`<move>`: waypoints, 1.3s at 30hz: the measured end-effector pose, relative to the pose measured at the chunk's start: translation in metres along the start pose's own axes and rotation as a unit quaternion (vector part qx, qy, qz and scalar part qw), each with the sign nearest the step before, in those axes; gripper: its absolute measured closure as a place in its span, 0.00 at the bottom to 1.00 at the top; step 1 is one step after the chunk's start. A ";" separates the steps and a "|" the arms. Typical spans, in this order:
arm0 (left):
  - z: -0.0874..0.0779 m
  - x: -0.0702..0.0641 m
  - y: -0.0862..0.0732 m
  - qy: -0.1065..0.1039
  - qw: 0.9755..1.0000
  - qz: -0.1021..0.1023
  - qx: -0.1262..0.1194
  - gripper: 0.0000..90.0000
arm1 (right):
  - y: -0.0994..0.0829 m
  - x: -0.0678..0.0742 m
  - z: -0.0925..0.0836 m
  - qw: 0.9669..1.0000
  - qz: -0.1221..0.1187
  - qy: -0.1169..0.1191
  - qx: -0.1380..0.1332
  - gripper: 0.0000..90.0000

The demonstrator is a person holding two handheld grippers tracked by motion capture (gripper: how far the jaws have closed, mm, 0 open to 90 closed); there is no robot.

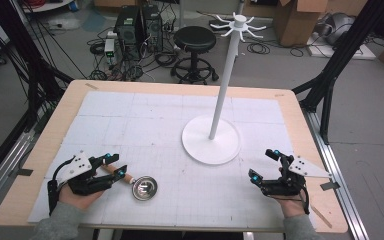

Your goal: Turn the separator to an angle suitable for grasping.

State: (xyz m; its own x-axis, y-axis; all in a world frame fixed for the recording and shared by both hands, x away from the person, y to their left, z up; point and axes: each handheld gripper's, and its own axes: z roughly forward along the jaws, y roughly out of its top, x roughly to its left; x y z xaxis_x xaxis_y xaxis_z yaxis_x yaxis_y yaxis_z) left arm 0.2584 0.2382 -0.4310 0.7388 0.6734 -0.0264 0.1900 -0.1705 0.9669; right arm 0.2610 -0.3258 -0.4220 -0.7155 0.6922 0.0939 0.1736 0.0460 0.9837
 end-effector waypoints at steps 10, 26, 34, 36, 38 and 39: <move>-0.005 0.003 -0.003 0.027 0.998 -0.011 0.048 0.95 | 0.000 -0.002 0.002 1.000 -0.005 -0.002 0.000 0.02; -0.018 0.005 -0.013 0.047 0.994 -0.026 0.095 1.00 | 0.002 0.000 0.013 1.000 -0.005 0.006 -0.001 0.02; -0.021 0.012 -0.022 0.065 0.989 -0.041 0.124 1.00 | 0.003 -0.001 0.013 1.000 -0.002 0.004 -0.005 0.02; -0.021 0.013 -0.022 0.067 0.988 -0.044 0.130 1.00 | 0.003 -0.001 0.013 1.000 -0.003 0.004 -0.005 0.02; -0.020 0.013 -0.023 0.067 0.988 -0.045 0.134 1.00 | 0.002 -0.001 0.013 1.000 -0.004 0.003 -0.004 0.02; -0.019 0.013 -0.023 0.067 0.987 -0.044 0.137 1.00 | 0.002 0.000 0.013 1.000 -0.003 0.003 -0.004 0.02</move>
State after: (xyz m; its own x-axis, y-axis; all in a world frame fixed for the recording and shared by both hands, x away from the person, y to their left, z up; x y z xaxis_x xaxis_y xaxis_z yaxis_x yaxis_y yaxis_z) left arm 0.2510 0.2647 -0.4485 0.6222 0.7809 -0.0560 0.4315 -0.2823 0.8568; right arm 0.2707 -0.3163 -0.4216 -0.7214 0.6869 0.0885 0.1632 0.0444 0.9856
